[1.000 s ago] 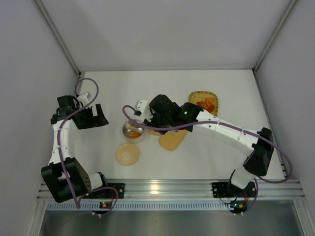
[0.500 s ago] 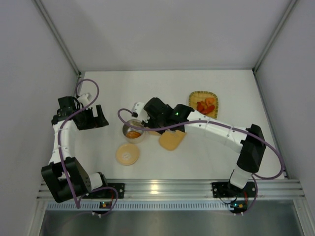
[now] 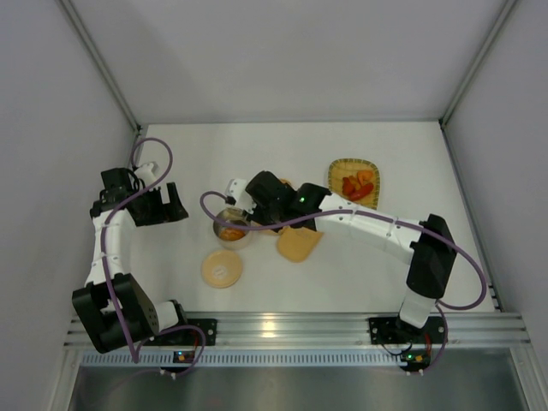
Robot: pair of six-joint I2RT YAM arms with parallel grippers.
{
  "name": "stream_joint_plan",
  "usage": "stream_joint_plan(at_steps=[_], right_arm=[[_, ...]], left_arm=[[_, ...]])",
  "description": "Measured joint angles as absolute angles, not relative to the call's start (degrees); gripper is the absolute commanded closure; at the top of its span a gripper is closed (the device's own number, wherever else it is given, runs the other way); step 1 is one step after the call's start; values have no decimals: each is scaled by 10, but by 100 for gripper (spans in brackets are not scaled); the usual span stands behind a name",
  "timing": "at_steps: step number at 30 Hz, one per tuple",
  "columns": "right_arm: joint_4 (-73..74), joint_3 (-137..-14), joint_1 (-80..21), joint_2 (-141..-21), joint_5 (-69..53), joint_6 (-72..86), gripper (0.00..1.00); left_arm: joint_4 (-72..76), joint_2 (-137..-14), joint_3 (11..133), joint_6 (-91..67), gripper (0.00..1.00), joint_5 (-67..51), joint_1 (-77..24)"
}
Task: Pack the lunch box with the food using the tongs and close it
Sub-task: Place the fake food in the packing box.
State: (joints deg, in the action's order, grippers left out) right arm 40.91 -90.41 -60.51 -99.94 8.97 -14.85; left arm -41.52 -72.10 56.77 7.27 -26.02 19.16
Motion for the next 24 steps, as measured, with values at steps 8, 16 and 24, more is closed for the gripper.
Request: stream_joint_plan(at_steps=[8,16,24], right_arm=[[394,-891,-609,-1000,93,-155,93],[384,-874,-612,-1009,93,-160,74],[386,-870,-613,-1010,88,-159,59]], left_arm=[[-415,-721,568,75,2,-260,192],[-415,-721,568,75,2,-261,192],[-415,-721,568,77,2,-261,192]])
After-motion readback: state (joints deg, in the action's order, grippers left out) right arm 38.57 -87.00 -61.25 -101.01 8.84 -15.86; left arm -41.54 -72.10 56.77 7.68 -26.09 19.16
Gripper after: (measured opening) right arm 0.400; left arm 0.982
